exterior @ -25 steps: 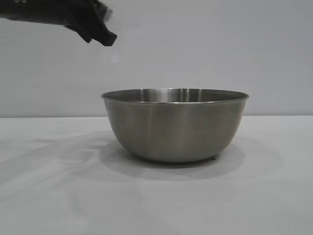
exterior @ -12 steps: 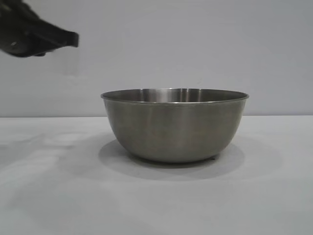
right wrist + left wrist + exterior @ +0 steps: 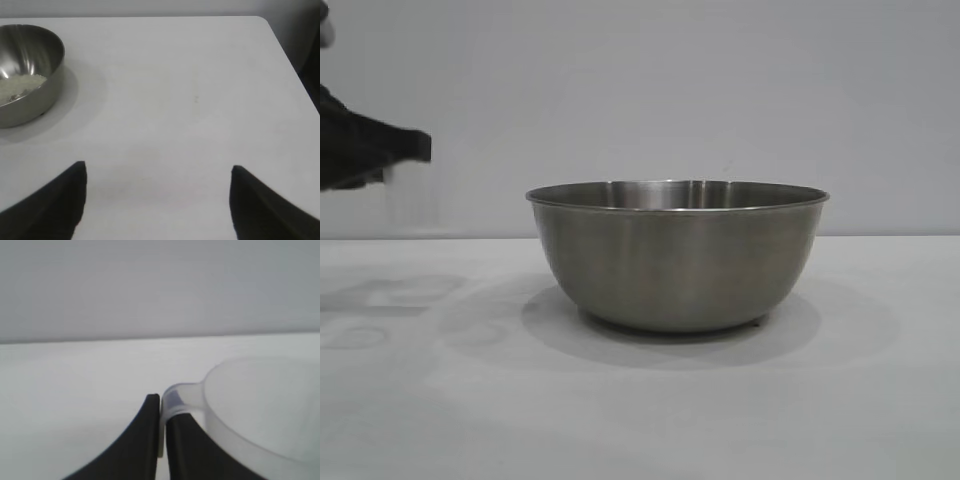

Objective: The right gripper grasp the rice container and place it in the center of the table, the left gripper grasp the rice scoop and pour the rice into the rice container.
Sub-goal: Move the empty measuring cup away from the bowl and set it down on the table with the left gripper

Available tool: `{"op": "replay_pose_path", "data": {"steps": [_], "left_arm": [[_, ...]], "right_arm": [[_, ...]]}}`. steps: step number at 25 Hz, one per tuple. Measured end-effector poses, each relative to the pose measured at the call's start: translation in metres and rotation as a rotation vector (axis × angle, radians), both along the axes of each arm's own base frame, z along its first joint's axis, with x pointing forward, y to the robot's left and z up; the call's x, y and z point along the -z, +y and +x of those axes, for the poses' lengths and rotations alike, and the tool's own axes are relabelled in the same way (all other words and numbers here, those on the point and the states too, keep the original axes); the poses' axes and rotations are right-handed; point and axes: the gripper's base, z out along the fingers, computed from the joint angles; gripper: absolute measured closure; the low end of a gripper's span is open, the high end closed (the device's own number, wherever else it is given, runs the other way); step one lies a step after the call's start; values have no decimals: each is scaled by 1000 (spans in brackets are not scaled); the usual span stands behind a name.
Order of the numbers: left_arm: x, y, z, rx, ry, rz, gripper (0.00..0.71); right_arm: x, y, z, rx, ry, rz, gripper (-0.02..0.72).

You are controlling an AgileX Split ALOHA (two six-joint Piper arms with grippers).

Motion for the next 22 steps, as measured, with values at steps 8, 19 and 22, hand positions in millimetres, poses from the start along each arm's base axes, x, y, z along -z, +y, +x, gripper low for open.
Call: {"op": "replay_pose_path", "data": {"steps": [8,19,22], "left_arm": [[27,-3,5,9,64,2,710],[30,-4,7,14,66,3,610],[30,-4,7,16,66,4,465]], "right_arm": [[0,0,0,0,0,0,198],[0,0,0,0,0,0,198],[0,0,0,0,0,0,198]]}}
